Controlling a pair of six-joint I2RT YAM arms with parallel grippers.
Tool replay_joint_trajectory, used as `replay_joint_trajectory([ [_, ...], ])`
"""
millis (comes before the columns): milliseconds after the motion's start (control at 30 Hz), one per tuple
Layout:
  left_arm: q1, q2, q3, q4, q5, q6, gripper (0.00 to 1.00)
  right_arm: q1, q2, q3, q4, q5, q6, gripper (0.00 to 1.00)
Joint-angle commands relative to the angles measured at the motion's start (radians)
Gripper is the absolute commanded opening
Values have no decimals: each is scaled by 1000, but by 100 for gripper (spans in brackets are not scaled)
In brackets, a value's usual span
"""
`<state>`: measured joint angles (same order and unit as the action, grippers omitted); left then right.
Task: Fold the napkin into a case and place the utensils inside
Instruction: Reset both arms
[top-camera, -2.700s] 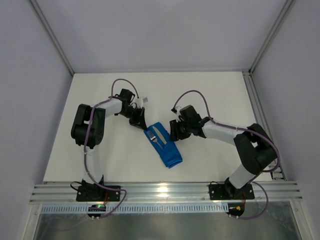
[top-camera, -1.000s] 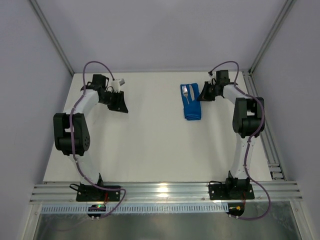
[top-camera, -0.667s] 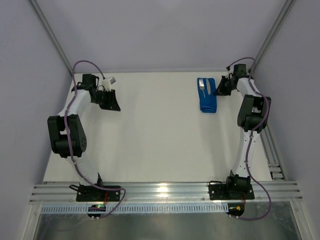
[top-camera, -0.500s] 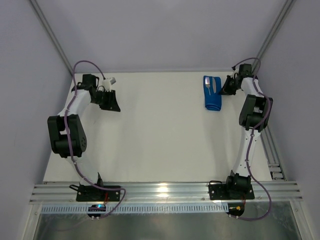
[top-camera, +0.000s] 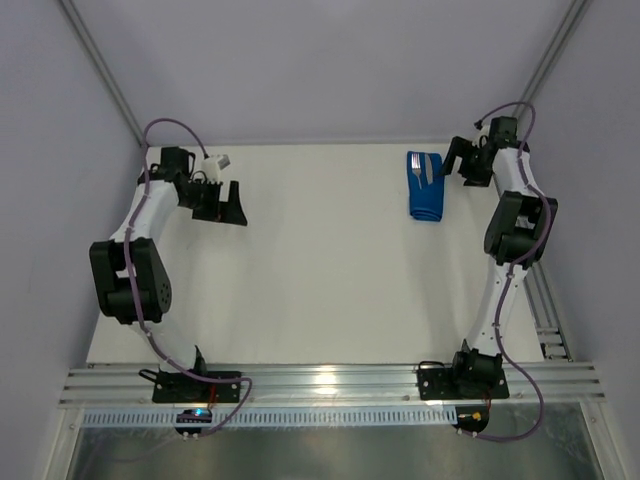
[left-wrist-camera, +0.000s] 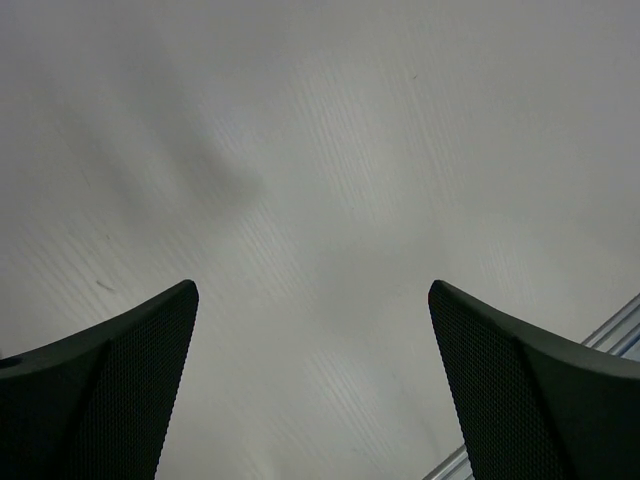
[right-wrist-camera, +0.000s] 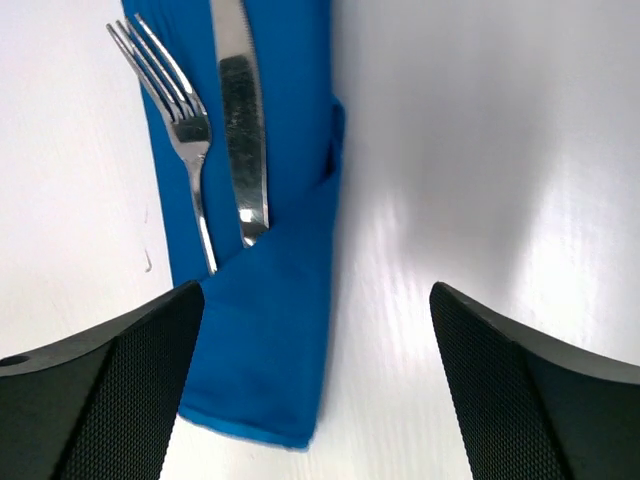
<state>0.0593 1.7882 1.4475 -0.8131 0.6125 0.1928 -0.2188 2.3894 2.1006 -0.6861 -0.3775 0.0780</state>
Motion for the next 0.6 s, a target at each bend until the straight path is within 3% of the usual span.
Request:
replay_joint_trajectory([
  [0,1,-121,-18,-24,-85,26,99,-53,-251,-78,2,121,-3,98],
  [67,1,-183,-70,-17,-147,27,99,-60,-390,-169,31,229,-1,99],
  [267,16,-352,-244,20,-419,39,99,-67,-834,-650,149,578,40,99],
  [467,42,-568,-423,104,-741,62,99,-68,-1235,-1121,166,670,144,99],
  [567,47,-673,-507,127,-812,63,99,-67,-1430,-1272,140,677,213,99],
])
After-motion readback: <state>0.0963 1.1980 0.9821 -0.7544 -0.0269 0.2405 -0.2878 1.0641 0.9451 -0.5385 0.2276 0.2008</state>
